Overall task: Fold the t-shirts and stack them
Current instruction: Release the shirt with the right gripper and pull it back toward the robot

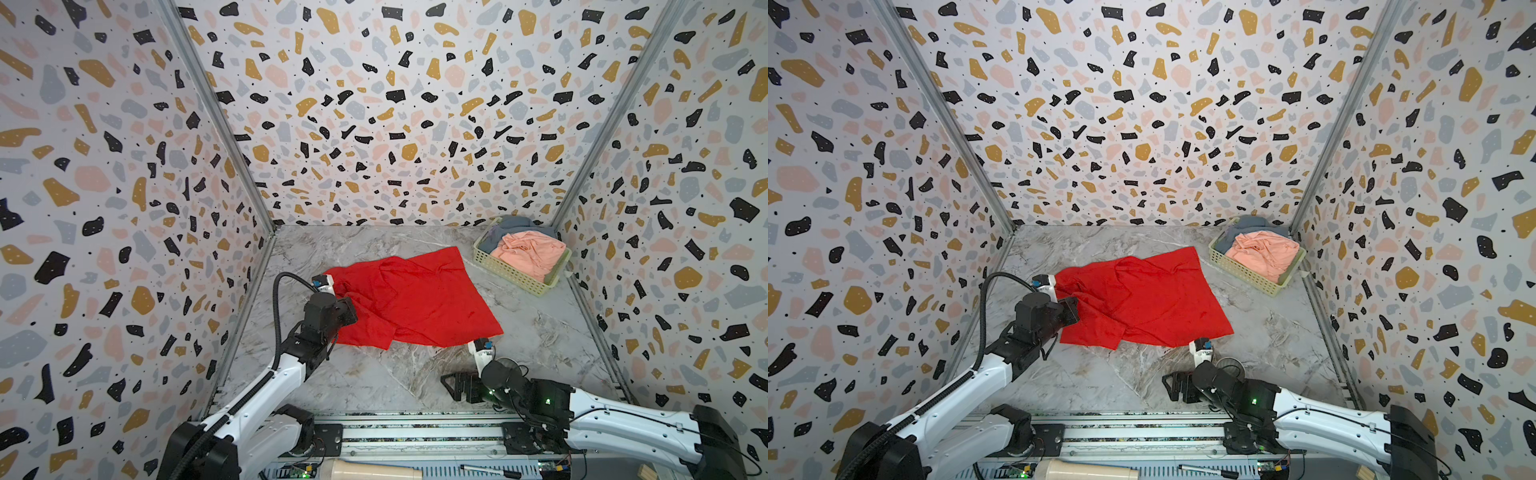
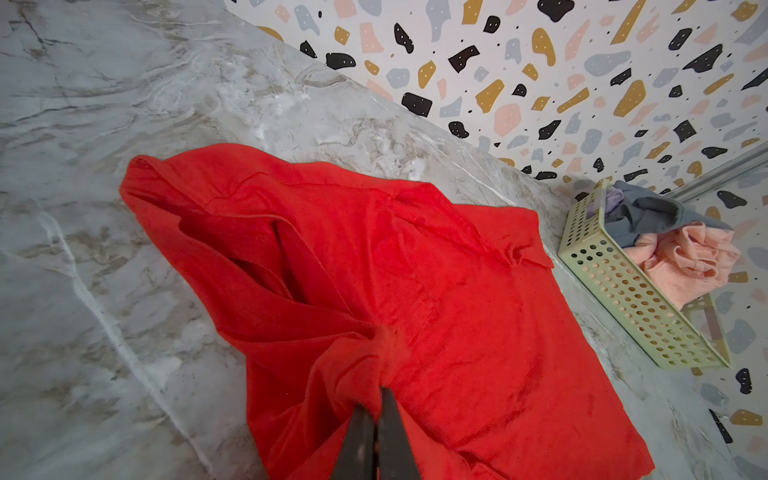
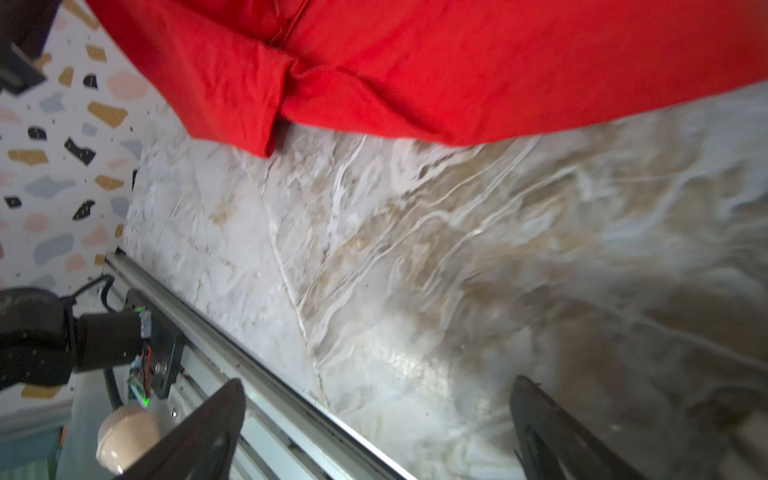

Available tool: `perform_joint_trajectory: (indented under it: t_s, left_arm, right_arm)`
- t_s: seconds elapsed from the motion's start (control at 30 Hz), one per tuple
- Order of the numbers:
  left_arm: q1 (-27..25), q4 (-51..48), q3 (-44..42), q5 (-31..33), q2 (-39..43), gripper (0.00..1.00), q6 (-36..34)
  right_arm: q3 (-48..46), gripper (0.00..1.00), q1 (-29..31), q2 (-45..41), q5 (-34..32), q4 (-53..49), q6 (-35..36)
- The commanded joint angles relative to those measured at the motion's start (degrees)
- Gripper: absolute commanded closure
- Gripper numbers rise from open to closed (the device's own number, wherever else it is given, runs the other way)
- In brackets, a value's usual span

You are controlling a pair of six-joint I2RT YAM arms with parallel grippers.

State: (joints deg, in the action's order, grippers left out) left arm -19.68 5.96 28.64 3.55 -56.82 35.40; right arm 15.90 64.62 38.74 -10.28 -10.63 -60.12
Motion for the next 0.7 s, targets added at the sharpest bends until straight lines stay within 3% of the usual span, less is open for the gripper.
perform_joint_trajectory:
  t_s: [0.0, 0.17, 0.33, 0.5, 0.67]
  left_arm:
    - [-0.3, -0.1, 0.7, 0.3, 0.9, 1.0, 0.2]
    - [-0.4, -0.1, 0.1, 0.7, 1.0, 1.0, 0.7]
    - [-0.3, -0.1, -0.4, 0.8, 1.2, 1.0, 0.9]
    - [-0.3, 0.0, -0.6, -0.1, 0.5, 1.0, 0.9]
    - [-0.4, -2.6, -0.2, 0.0, -0.4, 1.0, 1.3]
  right_arm:
    - [-0.5, 0.01, -7.0, -3.1, -4.1, -7.3, 1.9]
    - [1.0, 0.01, -21.1, -6.6, -4.3, -17.2, 7.7]
    - [0.7, 0.01, -34.2, -5.6, 3.7, -12.8, 15.2]
    - [3.7, 0.0, -36.7, -1.7, 8.6, -4.4, 21.1]
    - [7.1, 0.01, -37.3, 9.6, 5.8, 2.4, 20.6]
